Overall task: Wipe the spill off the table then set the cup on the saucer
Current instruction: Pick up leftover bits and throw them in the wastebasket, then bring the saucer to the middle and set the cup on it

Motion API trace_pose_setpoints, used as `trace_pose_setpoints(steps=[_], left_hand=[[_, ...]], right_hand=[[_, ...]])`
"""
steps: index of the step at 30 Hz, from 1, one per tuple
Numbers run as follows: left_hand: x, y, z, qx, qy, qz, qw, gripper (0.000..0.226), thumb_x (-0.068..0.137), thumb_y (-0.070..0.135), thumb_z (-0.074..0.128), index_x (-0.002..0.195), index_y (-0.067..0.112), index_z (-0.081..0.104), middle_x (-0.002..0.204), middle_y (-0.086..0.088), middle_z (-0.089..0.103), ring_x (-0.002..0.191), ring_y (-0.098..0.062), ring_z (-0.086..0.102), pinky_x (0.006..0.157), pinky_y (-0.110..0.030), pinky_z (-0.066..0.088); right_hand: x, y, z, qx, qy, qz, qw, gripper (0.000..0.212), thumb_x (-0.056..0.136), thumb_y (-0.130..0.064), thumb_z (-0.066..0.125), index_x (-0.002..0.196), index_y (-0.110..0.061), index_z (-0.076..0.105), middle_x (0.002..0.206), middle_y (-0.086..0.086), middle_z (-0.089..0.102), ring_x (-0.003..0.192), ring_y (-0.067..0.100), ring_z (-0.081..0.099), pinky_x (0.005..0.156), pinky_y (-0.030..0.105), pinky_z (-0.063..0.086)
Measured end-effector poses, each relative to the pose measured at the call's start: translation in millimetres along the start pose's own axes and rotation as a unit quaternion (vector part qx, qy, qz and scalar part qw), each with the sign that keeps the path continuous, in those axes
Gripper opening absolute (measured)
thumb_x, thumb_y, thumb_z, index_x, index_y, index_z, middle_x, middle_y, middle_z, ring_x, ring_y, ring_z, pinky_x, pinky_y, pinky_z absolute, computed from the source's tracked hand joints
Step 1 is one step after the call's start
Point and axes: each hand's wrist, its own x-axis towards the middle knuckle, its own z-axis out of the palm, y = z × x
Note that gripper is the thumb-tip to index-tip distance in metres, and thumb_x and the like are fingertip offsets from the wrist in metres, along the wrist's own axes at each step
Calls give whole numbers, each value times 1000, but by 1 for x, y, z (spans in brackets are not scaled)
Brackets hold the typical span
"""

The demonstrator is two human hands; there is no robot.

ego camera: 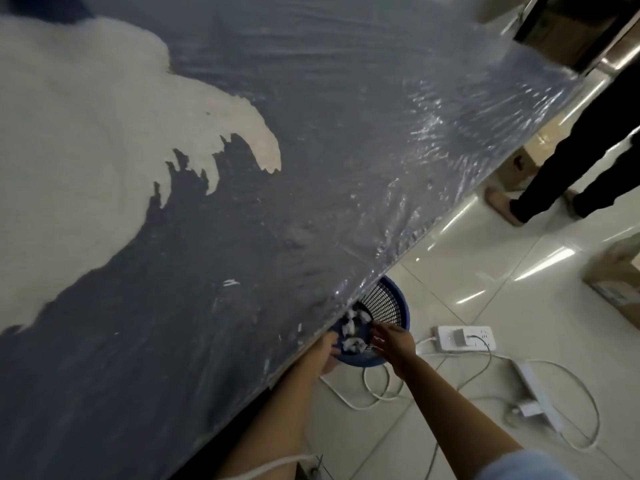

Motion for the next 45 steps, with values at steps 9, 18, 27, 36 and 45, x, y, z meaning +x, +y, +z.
trace_pose_setpoints(steps=[9, 18, 27, 36, 45], left_hand=[[-83, 42, 21, 130, -38, 107, 985, 21, 101, 23, 40, 112, 10, 54, 98, -5, 64, 69, -14, 53, 62, -23, 41], [-205, 85, 41, 157, -83, 329, 928, 20, 100, 23, 40, 110, 17, 56, 105, -3, 61, 68, -9, 52, 62, -23, 38], [-335, 121, -16, 97, -66, 503, 856, 33, 102, 25, 36, 115, 8, 60, 91, -2, 66, 58, -8, 59, 56, -20, 41], [-394, 87, -249, 36, 214, 524, 824, 32, 98, 25, 37, 111, 9, 63, 97, -1, 66, 71, -16, 59, 62, -25, 44], [-404, -28, -454, -110, 450, 450, 764, 20, 96, 22, 44, 85, 20, 61, 89, 3, 65, 71, -12, 57, 57, -22, 42]], right_hand=[[-72, -44, -6, -146, 90, -312, 934, 18, 94, -11, 52, 86, -12, 68, 85, 8, 72, 82, 29, 67, 75, 38, 53], [-191, -135, -21, 17, 167, -526, 834, 25, 88, -2, 49, 95, -17, 67, 94, 1, 70, 82, 26, 66, 72, 40, 55], [-330, -221, 13, 58, 59, -649, 757, 20, 97, -19, 47, 95, -14, 66, 87, 2, 67, 77, 16, 60, 66, 26, 45], [-418, -186, 206, -63, -145, -683, 713, 15, 95, -18, 52, 95, -16, 67, 89, -2, 71, 80, 22, 64, 67, 33, 49], [-468, -89, 385, -251, -297, -672, 631, 12, 92, -20, 57, 91, -29, 65, 91, -12, 67, 83, 10, 62, 72, 27, 52]])
